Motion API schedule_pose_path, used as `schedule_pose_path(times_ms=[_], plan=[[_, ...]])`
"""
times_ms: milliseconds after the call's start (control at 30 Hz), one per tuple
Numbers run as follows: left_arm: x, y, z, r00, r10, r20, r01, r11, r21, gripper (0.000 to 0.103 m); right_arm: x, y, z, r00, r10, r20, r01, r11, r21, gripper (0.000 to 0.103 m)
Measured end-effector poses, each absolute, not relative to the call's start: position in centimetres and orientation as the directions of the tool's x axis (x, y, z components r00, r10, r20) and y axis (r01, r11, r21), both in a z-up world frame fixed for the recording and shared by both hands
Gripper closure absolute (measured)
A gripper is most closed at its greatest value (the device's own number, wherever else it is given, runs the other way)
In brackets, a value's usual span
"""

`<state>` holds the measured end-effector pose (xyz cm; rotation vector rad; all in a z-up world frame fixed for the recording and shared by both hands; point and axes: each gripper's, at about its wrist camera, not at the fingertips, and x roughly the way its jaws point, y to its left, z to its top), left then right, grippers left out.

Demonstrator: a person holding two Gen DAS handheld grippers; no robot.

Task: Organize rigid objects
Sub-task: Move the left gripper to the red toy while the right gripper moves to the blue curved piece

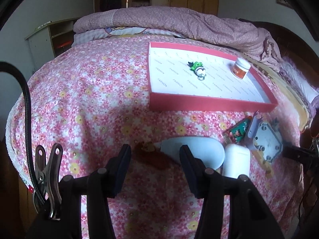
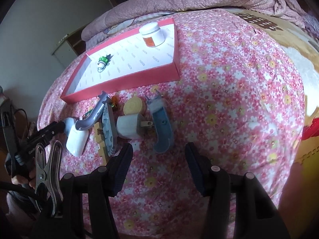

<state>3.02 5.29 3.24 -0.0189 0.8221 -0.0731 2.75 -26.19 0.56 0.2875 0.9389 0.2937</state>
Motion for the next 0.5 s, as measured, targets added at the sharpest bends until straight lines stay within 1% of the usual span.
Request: schedule_pose_path(times_ms=[67,167,300,500], plan=[[2.7,5.4,3.2,0.68,-0.08,-0.729,0.073,0.996,-0.042,0.05,2.7,-26.3,0.5,0.561,0.377,-0.737,-0.123,0.919,0.375,0.047],[2.2,5.4,3.1,0.687,-0.065,-0.724,0.083,0.997,-0.011,0.056,2.7,-26.3,0.5,0.562,0.383,-0.733,-0.127,0.916,0.381,0.047],[1.7,5.5,2.9,0.691,-0.034,-0.722,0.091,0.995,0.041,0.057,2.6,-26.4,0.5,0.563,0.391,-0.728,-0.129,0.912,0.39,0.047],[2.4,5.0,2.6,0.695,-0.058,-0.716,0.166,0.983,0.082,0.056,2.6,-26.4,0.5,0.562,0.383,-0.733,-0.128,0.916,0.381,0.047]])
